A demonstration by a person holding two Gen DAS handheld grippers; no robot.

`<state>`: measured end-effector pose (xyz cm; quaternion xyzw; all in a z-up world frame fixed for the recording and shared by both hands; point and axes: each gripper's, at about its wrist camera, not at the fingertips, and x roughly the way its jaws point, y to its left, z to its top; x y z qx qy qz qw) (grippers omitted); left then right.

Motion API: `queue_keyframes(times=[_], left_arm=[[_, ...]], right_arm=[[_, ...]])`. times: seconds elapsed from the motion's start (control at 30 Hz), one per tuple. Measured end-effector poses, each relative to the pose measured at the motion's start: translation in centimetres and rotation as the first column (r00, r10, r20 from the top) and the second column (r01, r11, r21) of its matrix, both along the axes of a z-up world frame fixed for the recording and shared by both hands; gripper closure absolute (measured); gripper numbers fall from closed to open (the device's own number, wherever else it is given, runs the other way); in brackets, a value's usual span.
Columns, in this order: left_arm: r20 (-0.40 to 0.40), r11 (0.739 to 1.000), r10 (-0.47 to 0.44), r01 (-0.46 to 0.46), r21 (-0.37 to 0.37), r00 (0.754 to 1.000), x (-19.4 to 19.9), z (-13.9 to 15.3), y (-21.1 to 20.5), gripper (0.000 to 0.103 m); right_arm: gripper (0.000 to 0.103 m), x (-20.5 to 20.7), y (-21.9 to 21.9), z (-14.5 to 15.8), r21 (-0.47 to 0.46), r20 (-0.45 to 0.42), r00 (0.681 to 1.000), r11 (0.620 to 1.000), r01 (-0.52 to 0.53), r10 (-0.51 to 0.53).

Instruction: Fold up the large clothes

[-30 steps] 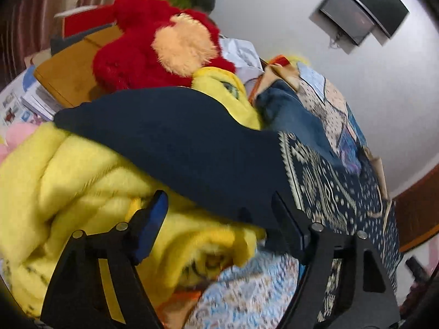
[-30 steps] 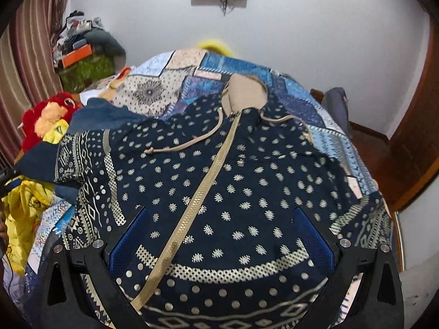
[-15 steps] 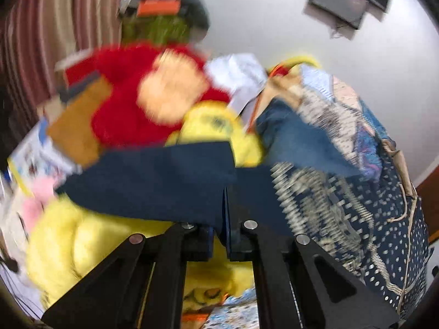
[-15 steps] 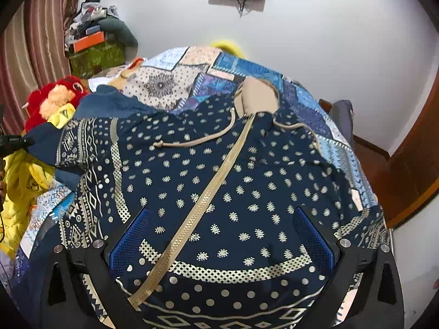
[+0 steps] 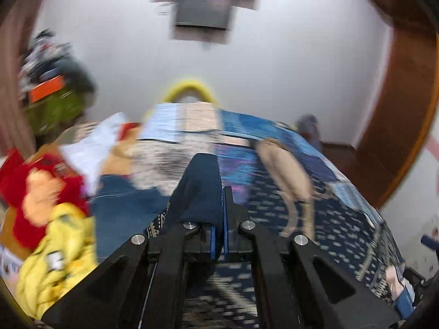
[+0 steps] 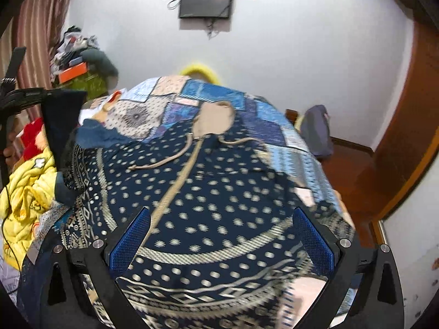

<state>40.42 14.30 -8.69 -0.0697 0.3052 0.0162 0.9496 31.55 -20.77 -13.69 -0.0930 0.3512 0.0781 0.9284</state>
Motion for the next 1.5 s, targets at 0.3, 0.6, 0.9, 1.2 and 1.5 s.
queue_keyframes(times=[0.3, 0.6, 0.9, 1.2, 1.5], left_arm=[[-0.214, 0.959, -0.281, 0.279, -0.042, 0.935, 3.0, -8.5, -14.7, 0.1], [-0.374, 0.931, -0.348, 0.363, -0.032, 0.86, 0.0, -14.9, -19.1, 0.084], [-0.323, 0.931, -0.355, 0.364, -0.035, 0.877, -5.3, -11.7, -14.3, 0.042], [-0.281, 0.988, -0.138, 0.152, 0.03, 0.95, -8.4, -9.9, -1.6, 0.034], [-0.339, 0.999, -0.023, 0.029, 0.013, 0.941, -7.3, -13.8, 5.3, 0.034]], right_arm=[[0.0, -1.6, -6.4, 0.2, -0.021, -0.03, 0.996, 0.997, 0.08, -0.08], [0.0, -2.6, -7.8, -0.9, -0.073, -0.063, 0.995, 0.995, 0.075, -0.079], [0.0, -1.9, -3.2, -0.6, -0.074, -0.065, 0.998, 0.997, -0.019, 0.014], [0.0, 0.8, 6.5, -2.0, -0.063, -0.114, 0.975, 0.978, -0.198, 0.19], [0.0, 5.2, 17.4, -8.4, -0.077, -0.262, 0.9, 0.922, -0.378, 0.347]])
